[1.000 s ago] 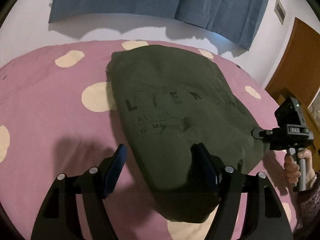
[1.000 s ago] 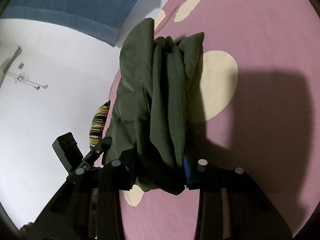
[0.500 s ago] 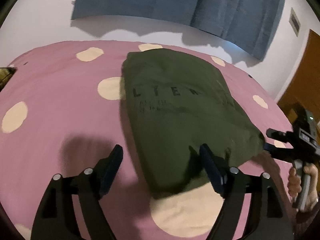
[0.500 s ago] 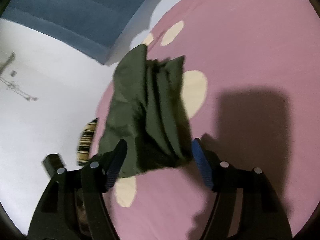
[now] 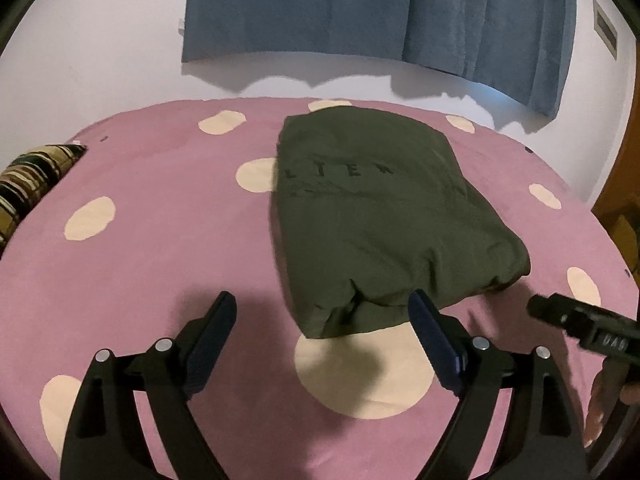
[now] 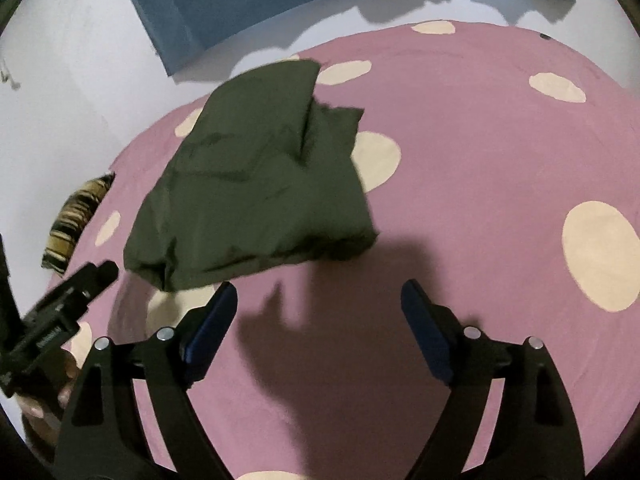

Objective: Fold small clothes

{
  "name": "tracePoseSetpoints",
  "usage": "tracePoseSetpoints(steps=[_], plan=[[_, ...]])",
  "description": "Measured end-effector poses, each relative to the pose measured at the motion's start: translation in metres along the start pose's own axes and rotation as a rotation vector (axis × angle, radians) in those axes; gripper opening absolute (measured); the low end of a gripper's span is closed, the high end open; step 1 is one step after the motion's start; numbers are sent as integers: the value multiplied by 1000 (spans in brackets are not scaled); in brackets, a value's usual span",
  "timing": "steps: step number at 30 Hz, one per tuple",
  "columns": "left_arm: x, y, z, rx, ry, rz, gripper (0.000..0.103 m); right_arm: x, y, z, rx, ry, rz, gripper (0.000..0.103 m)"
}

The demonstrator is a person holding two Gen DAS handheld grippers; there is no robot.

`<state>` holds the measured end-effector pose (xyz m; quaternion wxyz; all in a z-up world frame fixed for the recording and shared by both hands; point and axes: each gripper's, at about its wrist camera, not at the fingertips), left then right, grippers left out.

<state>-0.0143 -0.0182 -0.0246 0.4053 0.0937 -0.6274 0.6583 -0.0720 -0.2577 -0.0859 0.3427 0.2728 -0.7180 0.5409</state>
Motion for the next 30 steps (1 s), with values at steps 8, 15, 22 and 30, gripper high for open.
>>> tracePoseSetpoints(steps=[8,15,22,30], plan=[[11,8,-3,32,-41,21,87,2,12,-21,49,46,13,85],[12,10,0,33,-49,18,87,1,15,-25,76,76,31,85],[15,12,2,33,-58,17,87,1,16,-26,79,88,39,85],[18,14,2,36,-73,10,87,1,16,-27,85,87,37,86]])
Point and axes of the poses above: each gripper's, at about its wrist camera, not at the fingertips, and x roughly against the way its jaws point, z to its right, y to its underside, and after that the axes turned 14 degrees about y, right-handed
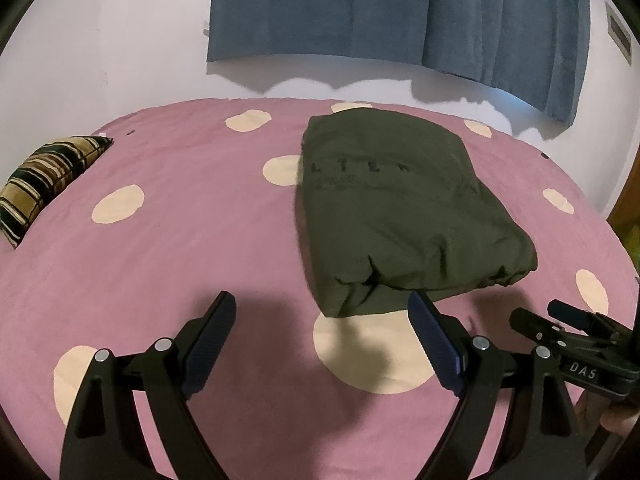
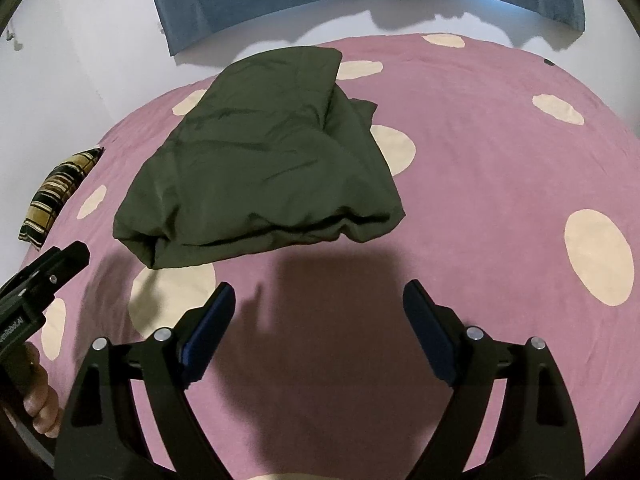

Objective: Fold small clothes

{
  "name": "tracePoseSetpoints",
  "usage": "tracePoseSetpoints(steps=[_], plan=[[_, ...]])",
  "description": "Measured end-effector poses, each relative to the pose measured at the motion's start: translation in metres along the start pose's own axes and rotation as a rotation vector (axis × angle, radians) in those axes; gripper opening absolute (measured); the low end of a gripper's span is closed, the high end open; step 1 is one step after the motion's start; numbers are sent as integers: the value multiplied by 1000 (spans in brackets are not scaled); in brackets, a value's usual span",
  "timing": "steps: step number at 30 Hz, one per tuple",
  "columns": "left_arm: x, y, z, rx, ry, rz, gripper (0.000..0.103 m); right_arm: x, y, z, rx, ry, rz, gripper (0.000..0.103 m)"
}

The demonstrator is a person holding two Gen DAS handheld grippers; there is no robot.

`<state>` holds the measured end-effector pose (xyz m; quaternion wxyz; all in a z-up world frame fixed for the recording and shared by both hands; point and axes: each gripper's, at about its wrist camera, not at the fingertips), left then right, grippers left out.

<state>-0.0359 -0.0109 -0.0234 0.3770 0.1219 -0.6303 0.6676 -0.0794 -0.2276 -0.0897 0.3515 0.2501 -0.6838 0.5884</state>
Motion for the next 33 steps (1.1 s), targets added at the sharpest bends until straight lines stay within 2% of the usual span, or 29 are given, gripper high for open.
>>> tracePoseSetpoints(steps=[26,33], plan=[[3,1,7,-32,-27,-5,87,1,3,-9,17,-5,-8,86],[8,4,4,-8,15,-5,89,0,5,-12,20,-6,-14,86]])
Point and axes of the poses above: each gripper's, at about its wrist camera, not at the fingertips, and x roughly against the way its jaws point, z to its right, y to its underside, and after that the axes turned 14 degrees about y, right-handed
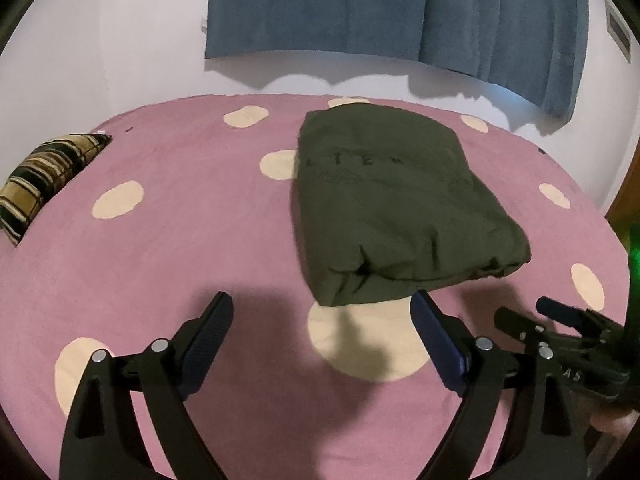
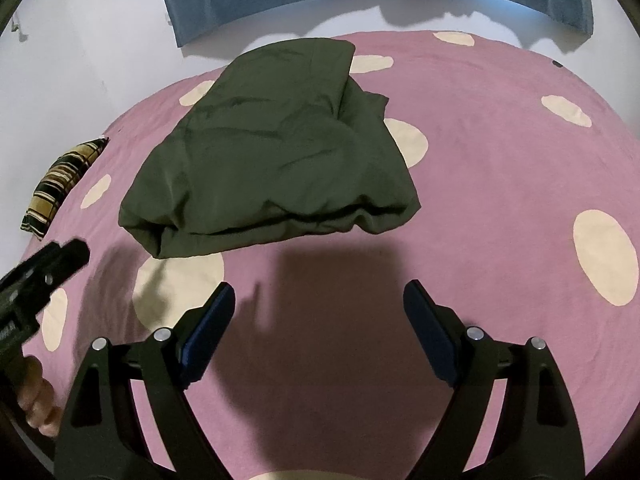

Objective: Fold small clothes

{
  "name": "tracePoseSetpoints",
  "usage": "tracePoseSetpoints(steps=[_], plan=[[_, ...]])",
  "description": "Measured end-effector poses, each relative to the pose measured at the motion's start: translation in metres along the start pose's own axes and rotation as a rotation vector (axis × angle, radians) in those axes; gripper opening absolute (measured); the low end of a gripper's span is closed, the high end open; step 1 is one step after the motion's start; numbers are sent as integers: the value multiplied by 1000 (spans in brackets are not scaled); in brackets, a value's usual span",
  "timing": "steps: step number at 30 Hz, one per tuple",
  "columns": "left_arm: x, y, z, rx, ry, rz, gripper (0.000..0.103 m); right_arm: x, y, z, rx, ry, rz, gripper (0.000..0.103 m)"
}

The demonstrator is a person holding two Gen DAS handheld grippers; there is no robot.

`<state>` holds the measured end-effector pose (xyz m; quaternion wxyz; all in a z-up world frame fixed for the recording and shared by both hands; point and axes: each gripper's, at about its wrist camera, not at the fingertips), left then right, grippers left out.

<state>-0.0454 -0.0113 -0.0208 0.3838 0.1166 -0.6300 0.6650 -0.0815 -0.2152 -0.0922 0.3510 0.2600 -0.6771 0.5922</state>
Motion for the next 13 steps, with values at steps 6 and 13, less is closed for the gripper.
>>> tracePoseSetpoints(steps=[6,13], plan=[[4,-2,1,10,-19,47,89,1,0,-1,3,-1,2,86],[-2,-4,-10,66,-35,26,89,1,0,5,-14,1,9,86]])
Point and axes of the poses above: each gripper's, at about its wrist camera, not at the fingertips, and x roughly against the way its jaws point, z to its right, y to its underside, and after that the axes turned 14 degrees about y, right-handed
